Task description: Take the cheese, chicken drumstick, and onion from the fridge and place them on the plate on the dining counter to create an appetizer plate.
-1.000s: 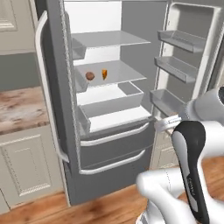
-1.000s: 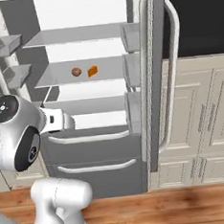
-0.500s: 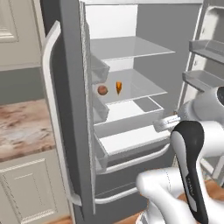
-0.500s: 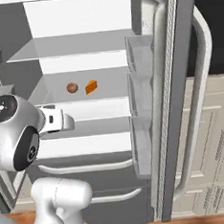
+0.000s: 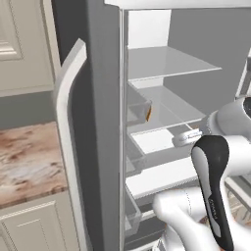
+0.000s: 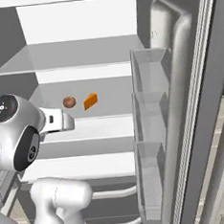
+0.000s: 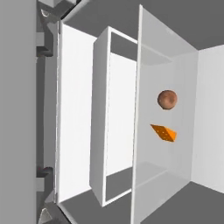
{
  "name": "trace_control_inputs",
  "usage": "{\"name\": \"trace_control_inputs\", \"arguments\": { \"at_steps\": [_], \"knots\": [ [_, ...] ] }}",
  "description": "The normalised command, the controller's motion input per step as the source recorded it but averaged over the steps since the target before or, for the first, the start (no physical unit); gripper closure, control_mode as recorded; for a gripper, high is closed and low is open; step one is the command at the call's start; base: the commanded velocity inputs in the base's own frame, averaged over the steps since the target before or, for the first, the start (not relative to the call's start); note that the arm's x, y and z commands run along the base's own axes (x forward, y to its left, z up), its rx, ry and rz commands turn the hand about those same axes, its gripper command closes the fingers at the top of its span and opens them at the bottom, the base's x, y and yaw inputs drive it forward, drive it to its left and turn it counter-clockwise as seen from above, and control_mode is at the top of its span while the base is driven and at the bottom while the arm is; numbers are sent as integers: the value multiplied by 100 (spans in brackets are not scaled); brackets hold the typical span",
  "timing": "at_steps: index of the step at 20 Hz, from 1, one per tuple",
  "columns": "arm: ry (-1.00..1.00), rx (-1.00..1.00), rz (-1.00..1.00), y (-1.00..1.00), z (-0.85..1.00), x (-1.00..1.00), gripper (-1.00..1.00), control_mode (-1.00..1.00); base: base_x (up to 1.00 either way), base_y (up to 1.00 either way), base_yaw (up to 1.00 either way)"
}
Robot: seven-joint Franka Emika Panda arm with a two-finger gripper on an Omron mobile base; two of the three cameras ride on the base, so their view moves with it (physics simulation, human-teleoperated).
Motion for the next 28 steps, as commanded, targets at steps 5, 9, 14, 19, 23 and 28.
{"name": "trace_control_inputs", "arguments": {
  "at_steps": [5,9,14,19,23,28],
  "knots": [
    [0,0,0,0,0,0,-100,100,32,-10,8],
    [0,0,0,0,0,0,-100,100,26,-16,12],
    [0,0,0,0,0,0,-100,100,41,-12,17],
    [0,0,0,0,0,0,-100,100,31,-10,15],
    [-1,0,0,0,-3,2,-100,-100,2,0,0],
    [-2,2,-6,-10,-5,26,-100,-100,0,0,0]
  ]
}}
